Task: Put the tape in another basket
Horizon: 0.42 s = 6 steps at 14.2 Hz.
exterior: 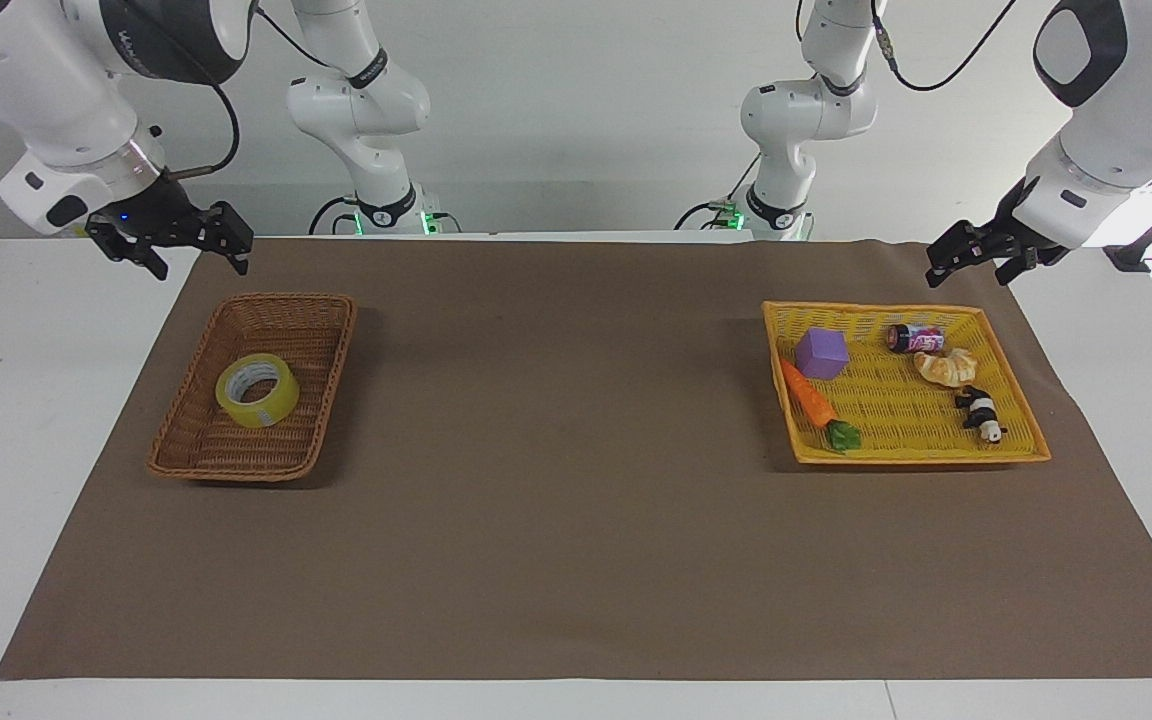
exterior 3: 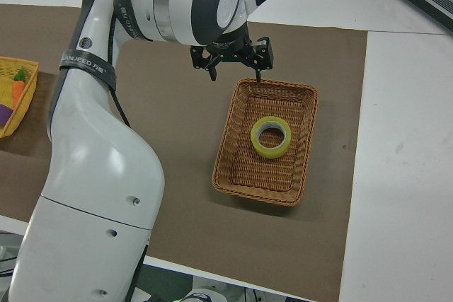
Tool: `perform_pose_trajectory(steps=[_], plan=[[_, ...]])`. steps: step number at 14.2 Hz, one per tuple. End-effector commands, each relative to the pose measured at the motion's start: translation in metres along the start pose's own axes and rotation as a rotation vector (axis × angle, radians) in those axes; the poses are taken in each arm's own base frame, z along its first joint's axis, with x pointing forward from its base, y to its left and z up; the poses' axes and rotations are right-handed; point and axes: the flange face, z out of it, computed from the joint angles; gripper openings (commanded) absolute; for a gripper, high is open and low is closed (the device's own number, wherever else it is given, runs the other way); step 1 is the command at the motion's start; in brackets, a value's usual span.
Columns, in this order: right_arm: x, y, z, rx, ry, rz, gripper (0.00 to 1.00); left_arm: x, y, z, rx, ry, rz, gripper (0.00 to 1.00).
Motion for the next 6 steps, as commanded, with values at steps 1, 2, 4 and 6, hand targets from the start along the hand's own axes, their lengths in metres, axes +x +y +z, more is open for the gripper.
perform_pose_trajectory(steps=[1, 2, 4, 6], plan=[[0.0013, 0.0031, -0.0024, -0.01, -0.016, 0.023, 1.0, -0.0092, -0.0014, -0.0015, 0.02, -0.003, 0.0, 1.0], [0.0013, 0.0029, -0.0024, -0.008, -0.016, 0.023, 1.0, -0.0087, -0.0014, -0.0007, 0.02, -0.005, 0.0, 1.0], [0.0009, 0.0053, -0.0024, -0.008, -0.016, 0.028, 1.0, -0.0087, -0.0014, -0.0007, 0.02, -0.005, 0.0, 1.0], [-0.0001, 0.0077, -0.0031, -0.007, -0.014, 0.031, 1.0, -0.0087, -0.0014, -0.0007, 0.02, -0.005, 0.0, 1.0]])
